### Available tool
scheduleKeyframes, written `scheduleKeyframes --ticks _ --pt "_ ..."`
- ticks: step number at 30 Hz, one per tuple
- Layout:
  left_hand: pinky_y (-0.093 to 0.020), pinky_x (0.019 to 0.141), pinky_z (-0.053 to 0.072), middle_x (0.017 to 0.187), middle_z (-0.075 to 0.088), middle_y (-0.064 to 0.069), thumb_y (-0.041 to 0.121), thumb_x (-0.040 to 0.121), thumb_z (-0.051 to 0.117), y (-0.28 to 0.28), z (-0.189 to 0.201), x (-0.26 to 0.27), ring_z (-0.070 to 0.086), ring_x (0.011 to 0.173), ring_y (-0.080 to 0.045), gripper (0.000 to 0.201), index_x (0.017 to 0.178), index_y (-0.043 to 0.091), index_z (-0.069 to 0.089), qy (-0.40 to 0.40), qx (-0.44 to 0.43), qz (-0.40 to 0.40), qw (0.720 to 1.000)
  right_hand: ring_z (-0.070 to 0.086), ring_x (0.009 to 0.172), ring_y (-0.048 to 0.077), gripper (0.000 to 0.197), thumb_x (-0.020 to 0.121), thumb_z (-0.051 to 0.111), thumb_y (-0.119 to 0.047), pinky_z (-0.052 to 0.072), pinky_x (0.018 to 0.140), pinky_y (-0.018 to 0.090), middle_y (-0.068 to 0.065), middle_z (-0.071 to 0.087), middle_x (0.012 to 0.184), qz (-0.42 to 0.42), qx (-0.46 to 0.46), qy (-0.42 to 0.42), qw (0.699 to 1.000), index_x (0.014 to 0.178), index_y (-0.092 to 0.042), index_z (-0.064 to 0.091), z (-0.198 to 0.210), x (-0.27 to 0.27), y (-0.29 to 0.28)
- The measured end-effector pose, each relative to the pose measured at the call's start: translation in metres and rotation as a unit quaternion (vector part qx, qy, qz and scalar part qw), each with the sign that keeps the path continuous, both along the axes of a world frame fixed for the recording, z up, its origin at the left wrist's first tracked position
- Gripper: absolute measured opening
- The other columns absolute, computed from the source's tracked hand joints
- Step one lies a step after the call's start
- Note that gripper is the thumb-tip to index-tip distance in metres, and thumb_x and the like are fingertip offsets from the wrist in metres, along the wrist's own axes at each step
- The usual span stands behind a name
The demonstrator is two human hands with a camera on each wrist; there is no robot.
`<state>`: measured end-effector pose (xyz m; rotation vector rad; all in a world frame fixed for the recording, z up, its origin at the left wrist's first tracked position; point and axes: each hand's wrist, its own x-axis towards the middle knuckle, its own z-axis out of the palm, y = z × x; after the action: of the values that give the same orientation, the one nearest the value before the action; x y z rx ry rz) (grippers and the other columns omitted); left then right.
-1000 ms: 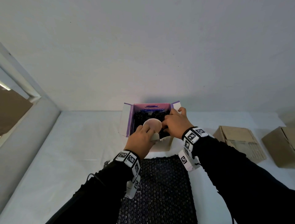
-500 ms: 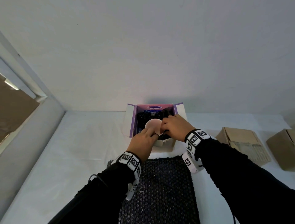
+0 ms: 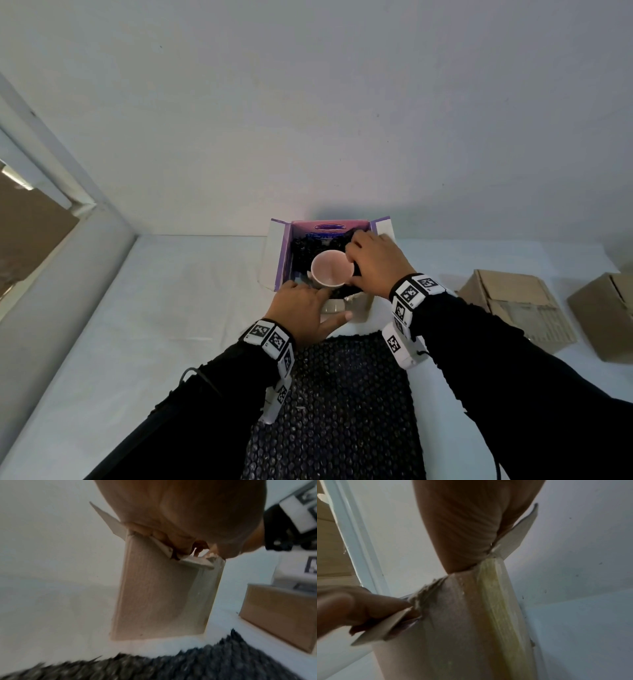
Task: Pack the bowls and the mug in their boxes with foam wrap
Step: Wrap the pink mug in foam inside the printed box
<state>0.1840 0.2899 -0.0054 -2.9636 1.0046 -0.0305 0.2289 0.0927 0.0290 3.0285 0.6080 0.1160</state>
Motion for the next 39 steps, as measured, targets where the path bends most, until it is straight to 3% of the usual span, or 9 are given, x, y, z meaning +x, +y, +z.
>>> scheduleKeyframes --ticks 3,7,13,20,26,29,33,36,39 --pt "-0.034 0.075 0.037 0.100 0.067 -0.007 0.074 0.087 0.008 -0.004 0.000 0.008 0.060 0.094 -0.026 0.075 0.131 0.028 0.048 0.017 -0.016 0.007 1.000 0.047 0.117 0.022 0.051 0.076 0.059 -0.060 0.020 0.106 0.048 0.000 0.061 0.108 -0.026 -0.054 0.000 0.998 0.104 -0.019 0.060 0.003 0.001 -0.010" --pt "-0.032 0.069 0.041 0.097 0.067 -0.004 0.067 0.089 0.005 -0.004 -0.003 0.014 0.060 0.091 -0.024 0.073 0.109 0.024 0.061 0.019 -0.030 0.024 0.999 0.029 0.134 0.023 0.045 0.083 0.045 -0.058 0.005 0.111 0.058 -0.003 0.066 0.102 -0.038 -0.059 0.053 0.996 0.103 -0.022 0.063 0.001 0.004 -0.011" --pt "-0.035 0.070 0.040 0.096 0.062 -0.006 0.051 0.092 0.027 -0.005 0.010 0.022 0.049 0.091 -0.026 0.054 0.098 0.021 0.072 -0.002 -0.026 0.025 0.999 0.025 0.131 0.028 0.036 0.076 0.058 -0.051 0.009 0.109 0.059 0.001 0.051 0.119 -0.022 -0.116 0.091 0.989 0.102 -0.029 0.068 0.014 0.012 -0.011" --pt "-0.042 0.072 0.051 0.100 0.065 -0.011 0.040 0.101 0.030 -0.003 0.013 0.028 0.061 0.087 -0.031 0.033 0.115 0.019 0.052 0.111 -0.015 0.023 0.993 0.025 0.131 0.026 0.010 0.077 0.062 -0.031 0.007 0.111 0.055 -0.008 0.067 0.083 -0.034 -0.094 0.073 0.992 0.080 -0.027 0.054 0.012 0.011 -0.005" --pt "-0.036 0.082 0.050 0.105 0.065 -0.007 0.054 0.097 0.038 -0.009 0.035 0.038 0.061 0.095 -0.025 0.043 0.115 0.022 0.061 0.248 -0.008 0.057 0.967 0.024 0.136 0.027 0.021 0.083 0.056 -0.027 0.005 0.113 0.057 -0.002 0.065 0.104 -0.025 -0.119 0.090 0.988 0.099 -0.024 0.068 0.016 0.010 0.001" --pt "-0.034 0.079 0.049 0.100 0.067 -0.005 0.053 0.092 0.046 -0.011 0.046 0.058 0.061 0.095 -0.023 0.041 0.103 0.019 0.066 0.141 -0.062 0.075 0.985 0.029 0.131 0.032 0.042 0.077 0.059 -0.033 0.009 0.111 0.055 0.006 0.050 0.125 -0.033 -0.122 0.053 0.991 0.116 -0.018 0.057 0.016 0.013 0.000" --pt "-0.037 0.085 0.048 0.119 0.061 0.000 0.056 0.093 0.039 -0.004 0.044 0.082 0.056 0.109 -0.023 0.047 0.123 0.023 0.054 0.045 -0.044 0.103 0.993 0.024 0.134 0.030 0.034 0.073 0.058 -0.029 0.003 0.110 0.061 -0.001 0.063 0.107 -0.068 -0.114 0.076 0.988 0.106 -0.019 0.062 0.007 0.019 0.000" --pt "-0.039 0.097 0.037 0.111 0.066 -0.001 0.055 0.096 0.031 0.000 0.035 0.090 0.058 0.107 -0.024 0.047 0.114 0.020 0.057 0.043 0.037 0.089 0.994 0.013 0.139 0.032 0.033 0.075 0.056 -0.034 -0.010 0.108 0.066 -0.003 0.067 0.100 -0.070 -0.119 0.105 0.985 0.104 -0.022 0.064 0.002 0.023 0.001" --pt "-0.051 0.114 0.009 0.125 0.061 0.004 0.056 0.096 0.028 0.003 0.023 0.088 0.041 0.130 -0.021 0.047 0.118 0.026 0.058 0.086 0.090 0.078 0.989 0.006 0.143 0.034 0.042 0.076 0.057 -0.043 -0.016 0.107 0.066 -0.002 0.065 0.108 -0.070 -0.124 0.111 0.984 0.112 -0.021 0.062 0.001 0.022 0.000"
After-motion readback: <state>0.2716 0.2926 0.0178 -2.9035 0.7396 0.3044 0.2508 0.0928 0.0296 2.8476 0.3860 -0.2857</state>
